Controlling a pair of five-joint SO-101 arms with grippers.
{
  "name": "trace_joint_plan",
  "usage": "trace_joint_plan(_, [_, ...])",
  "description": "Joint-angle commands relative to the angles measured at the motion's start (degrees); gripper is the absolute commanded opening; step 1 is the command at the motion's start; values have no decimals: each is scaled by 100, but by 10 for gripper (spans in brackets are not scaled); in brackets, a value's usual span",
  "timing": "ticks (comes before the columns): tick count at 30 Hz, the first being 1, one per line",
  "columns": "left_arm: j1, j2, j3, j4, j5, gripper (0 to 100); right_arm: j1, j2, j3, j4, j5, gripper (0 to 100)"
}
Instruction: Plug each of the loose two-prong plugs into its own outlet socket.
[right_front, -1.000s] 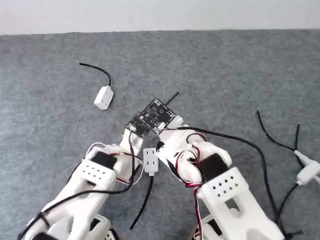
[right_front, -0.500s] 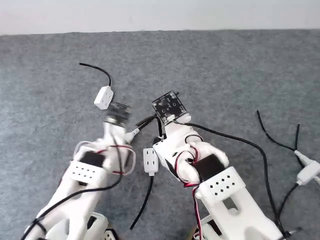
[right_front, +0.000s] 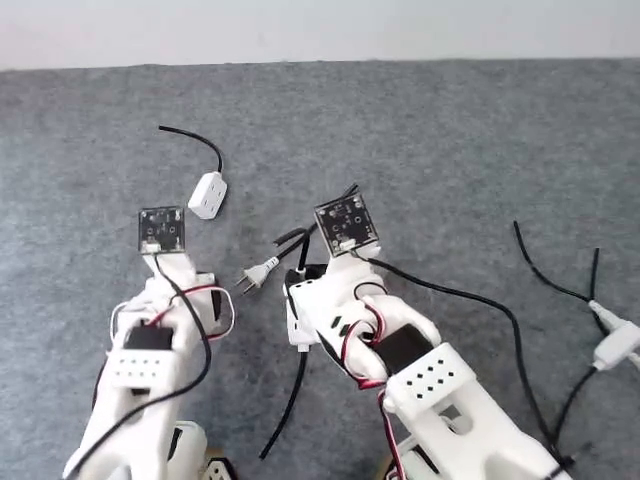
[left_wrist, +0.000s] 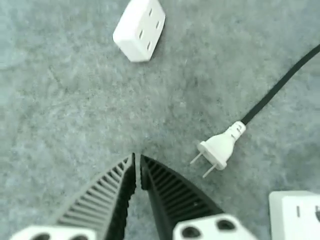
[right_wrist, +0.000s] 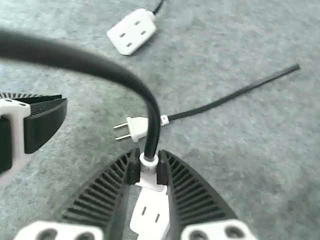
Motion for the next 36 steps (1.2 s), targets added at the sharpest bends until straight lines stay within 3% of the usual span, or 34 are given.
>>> trace_joint_plan(1, [-26,-782,251,-246,9,13,-13,338,-62,-295,26,8])
trace_joint_plan(7, [-18,-1451,532,-97,53,13,-40,919,-193,-444,176,8])
trace_joint_plan(36, [-18,-1459,576,-44,18,13,171,1007,-185,-602,387,8])
